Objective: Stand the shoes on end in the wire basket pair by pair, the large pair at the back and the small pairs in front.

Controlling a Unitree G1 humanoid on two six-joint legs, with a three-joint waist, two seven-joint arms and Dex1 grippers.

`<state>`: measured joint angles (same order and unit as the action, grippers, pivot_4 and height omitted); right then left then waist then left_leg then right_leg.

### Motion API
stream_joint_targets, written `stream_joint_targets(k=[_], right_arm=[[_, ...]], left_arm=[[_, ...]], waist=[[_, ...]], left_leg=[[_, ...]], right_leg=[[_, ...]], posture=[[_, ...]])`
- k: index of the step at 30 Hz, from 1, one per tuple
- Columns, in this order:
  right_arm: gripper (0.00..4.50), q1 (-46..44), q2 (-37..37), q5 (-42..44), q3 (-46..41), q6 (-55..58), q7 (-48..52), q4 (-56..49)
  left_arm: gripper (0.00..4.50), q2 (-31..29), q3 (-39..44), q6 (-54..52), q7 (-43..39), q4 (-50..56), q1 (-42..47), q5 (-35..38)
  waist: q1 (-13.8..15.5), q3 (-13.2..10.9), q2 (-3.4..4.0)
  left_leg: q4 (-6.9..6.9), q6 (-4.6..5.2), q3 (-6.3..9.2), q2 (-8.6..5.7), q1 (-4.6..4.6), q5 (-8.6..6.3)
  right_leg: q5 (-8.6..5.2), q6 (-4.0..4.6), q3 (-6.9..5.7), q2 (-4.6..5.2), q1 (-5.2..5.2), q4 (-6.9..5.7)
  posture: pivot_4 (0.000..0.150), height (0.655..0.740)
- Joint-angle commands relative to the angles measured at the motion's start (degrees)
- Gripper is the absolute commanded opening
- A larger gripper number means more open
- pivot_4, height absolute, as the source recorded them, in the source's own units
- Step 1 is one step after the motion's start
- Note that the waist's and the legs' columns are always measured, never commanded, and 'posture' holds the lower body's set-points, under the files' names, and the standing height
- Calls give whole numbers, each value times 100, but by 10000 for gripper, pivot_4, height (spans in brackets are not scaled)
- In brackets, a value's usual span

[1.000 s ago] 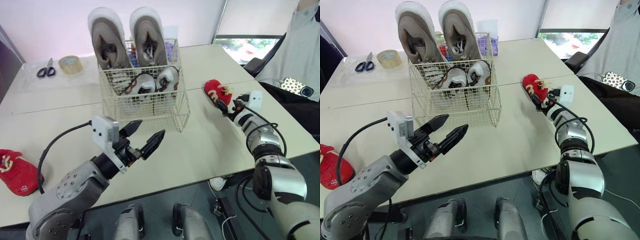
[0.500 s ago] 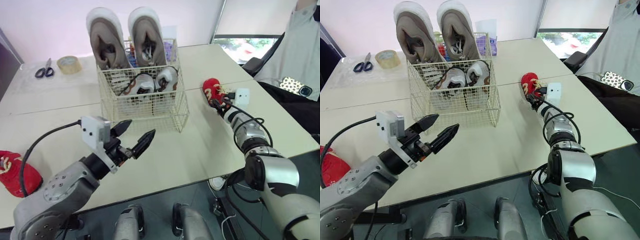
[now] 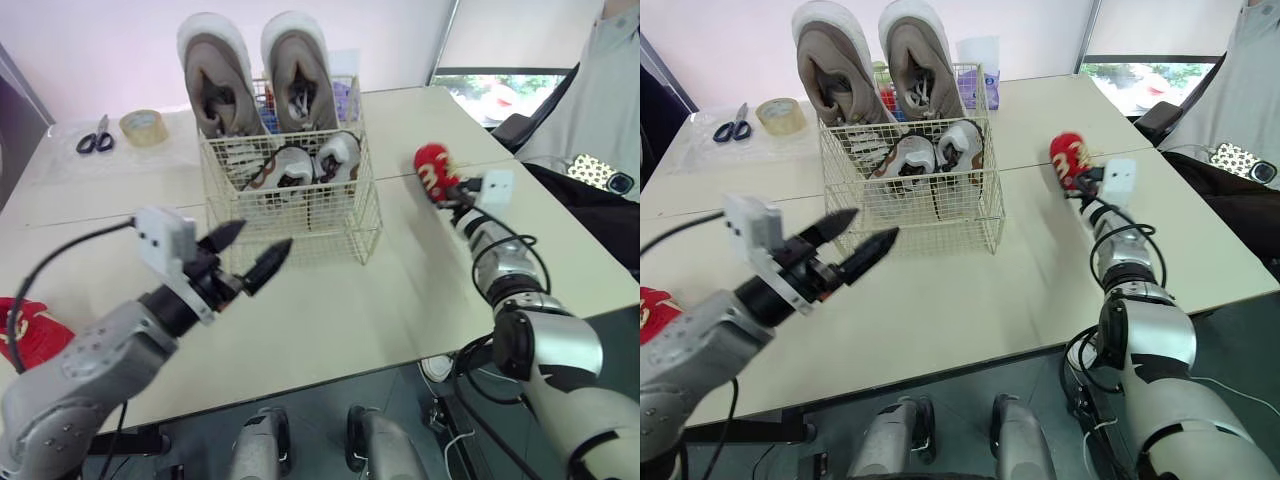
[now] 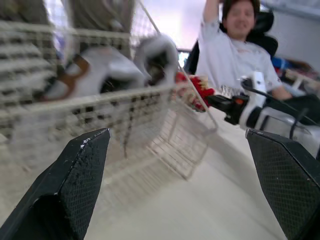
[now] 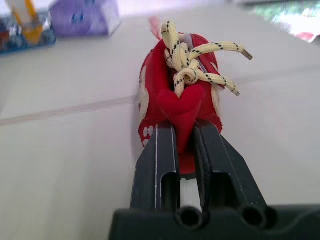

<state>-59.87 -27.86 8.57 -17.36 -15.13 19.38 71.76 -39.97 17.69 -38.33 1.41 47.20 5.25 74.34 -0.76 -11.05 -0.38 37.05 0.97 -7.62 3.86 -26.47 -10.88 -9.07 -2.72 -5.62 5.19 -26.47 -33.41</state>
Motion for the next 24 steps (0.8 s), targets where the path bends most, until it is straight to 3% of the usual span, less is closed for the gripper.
stream_joint_targets(k=[1, 10, 14, 24], right_arm=[[3271, -762, -459, 271, -71, -461, 615, -1307], [3271, -1436, -488, 1355, 796, 1027, 3333, -4362], [3271, -1262, -416, 1749, 1259, 1773, 4056, -5574], [3271, -930, -189, 1689, 1852, 1612, 5091, -6184]], left_arm=[[45000, -325, 764, 203, -471, -463, 265, 769], [45000, -1176, 1436, -56, -1389, -2547, 1887, 1958], [45000, -1332, 1473, -177, -1581, -3062, 2596, 2332], [45000, -1388, 1343, -434, -1600, -3200, 3107, 2538]], waist=[[-11, -9, 14], [-26, -11, 19], [14, -12, 19], [8, -9, 11]], left_leg=[[-2, 0, 0, 0, -1, 0], [-24, -17, 8, 9, 23, -6], [-17, -22, 3, 7, 9, -3], [-3, -27, -5, -1, 6, -2]], right_leg=[[0, 0, 1, 0, -1, 1], [-3, -2, 2, -12, -17, -53], [-3, -1, 3, -4, -30, -62], [-2, -2, 2, 6, -26, -59]], posture=[[1500, 7400], [1500, 7400], [1500, 7400], [1500, 7400]])
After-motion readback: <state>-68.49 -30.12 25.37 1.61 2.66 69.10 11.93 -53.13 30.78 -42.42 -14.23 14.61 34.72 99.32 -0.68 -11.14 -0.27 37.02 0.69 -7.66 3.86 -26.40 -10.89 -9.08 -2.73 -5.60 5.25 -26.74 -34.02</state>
